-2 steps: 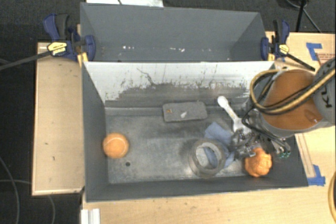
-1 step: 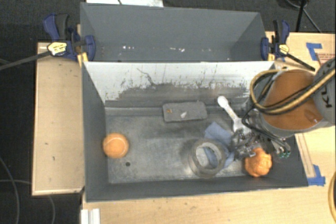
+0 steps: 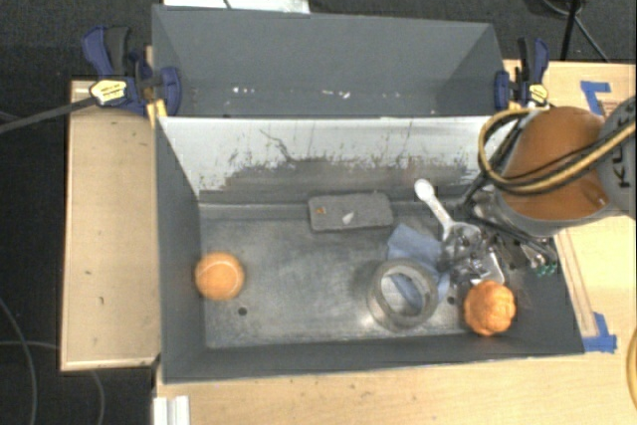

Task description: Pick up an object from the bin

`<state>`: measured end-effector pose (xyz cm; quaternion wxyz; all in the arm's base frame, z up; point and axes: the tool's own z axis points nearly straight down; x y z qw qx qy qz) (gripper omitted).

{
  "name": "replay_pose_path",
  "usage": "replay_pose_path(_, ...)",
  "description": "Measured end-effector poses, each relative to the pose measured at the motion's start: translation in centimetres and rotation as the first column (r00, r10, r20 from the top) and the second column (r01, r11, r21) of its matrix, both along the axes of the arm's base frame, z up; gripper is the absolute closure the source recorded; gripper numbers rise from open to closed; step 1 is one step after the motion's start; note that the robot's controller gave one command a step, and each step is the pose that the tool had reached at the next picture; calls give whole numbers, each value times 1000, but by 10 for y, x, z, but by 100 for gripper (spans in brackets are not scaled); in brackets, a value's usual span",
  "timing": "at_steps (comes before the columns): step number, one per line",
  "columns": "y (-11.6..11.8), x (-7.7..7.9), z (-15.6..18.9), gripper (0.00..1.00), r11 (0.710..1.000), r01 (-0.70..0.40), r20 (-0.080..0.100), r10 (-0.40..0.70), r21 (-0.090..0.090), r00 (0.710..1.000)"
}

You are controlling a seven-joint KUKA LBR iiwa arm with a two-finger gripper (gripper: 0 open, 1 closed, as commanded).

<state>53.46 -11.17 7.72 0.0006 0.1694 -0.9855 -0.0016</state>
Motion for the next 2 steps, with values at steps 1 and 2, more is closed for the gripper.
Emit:
replay_pose_path(1, -19, 38, -2, 100, 987, -159, -1, 159, 1, 987)
replay_pose_path(2, 11, -16, 132, 100, 993, -114, 5, 114, -3, 993)
